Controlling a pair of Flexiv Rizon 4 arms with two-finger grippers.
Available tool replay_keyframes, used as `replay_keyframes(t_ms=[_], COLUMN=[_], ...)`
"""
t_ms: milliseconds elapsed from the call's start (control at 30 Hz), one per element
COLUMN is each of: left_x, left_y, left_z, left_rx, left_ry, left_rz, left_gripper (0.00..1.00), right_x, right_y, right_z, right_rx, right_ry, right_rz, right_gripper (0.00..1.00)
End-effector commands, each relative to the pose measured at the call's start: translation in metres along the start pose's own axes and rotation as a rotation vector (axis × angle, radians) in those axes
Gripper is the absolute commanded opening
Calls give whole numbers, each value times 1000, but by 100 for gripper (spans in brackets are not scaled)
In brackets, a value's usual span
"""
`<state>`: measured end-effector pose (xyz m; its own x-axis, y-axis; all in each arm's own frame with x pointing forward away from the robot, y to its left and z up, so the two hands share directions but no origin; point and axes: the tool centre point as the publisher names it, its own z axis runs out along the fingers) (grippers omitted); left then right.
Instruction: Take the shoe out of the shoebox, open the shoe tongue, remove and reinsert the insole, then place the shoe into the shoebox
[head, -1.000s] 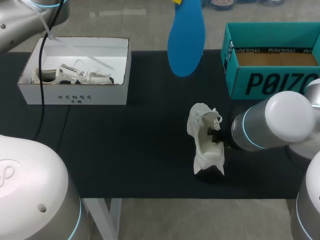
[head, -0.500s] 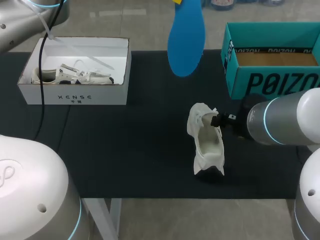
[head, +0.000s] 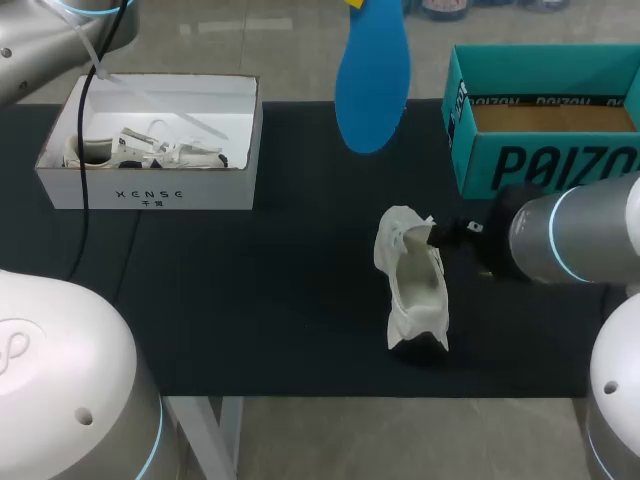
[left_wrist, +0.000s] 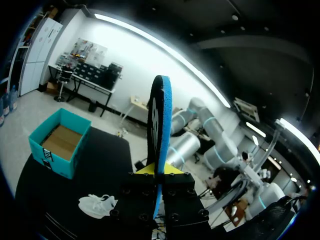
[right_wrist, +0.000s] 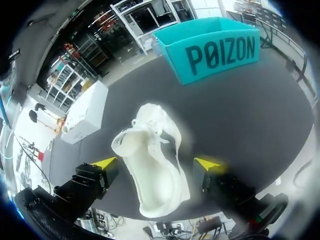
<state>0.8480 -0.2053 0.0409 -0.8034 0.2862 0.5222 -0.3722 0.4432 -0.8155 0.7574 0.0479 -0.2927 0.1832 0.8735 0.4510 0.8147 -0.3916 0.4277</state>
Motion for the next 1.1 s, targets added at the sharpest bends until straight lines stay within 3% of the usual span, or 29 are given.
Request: replay_keyframes(t_ms=[33,100,133,267,433,567,800,1100], left_x=[1,1,1,1,1,1,1,1], left_y=[1,1,1,1,1,1,1,1], left_z=[0,0,0,0,0,0,0,0], left_rx=[0,0,0,0,0,0,0,0], left_ry=[-3,-3,-3,-3,-3,-3,-3,-3], left_rz=[0,0,0,0,0,0,0,0], left_gripper=[0,0,0,0,0,0,0,0], right_x=[-16,-18,-21,-25,-28,-28,-23,-22], right_y=[8,8,10,12,17,25,26,25], right_z=[4,7,13,21,22,17,5,5], right_rx=[416,499,595,788,1027,1174,1260,1297], right_ry=[304,359,383,478,675,847,961,977], right_rz=[420,506,590,705,798,813,761,746], right_gripper=[100,100,100,100,100,100,100,100])
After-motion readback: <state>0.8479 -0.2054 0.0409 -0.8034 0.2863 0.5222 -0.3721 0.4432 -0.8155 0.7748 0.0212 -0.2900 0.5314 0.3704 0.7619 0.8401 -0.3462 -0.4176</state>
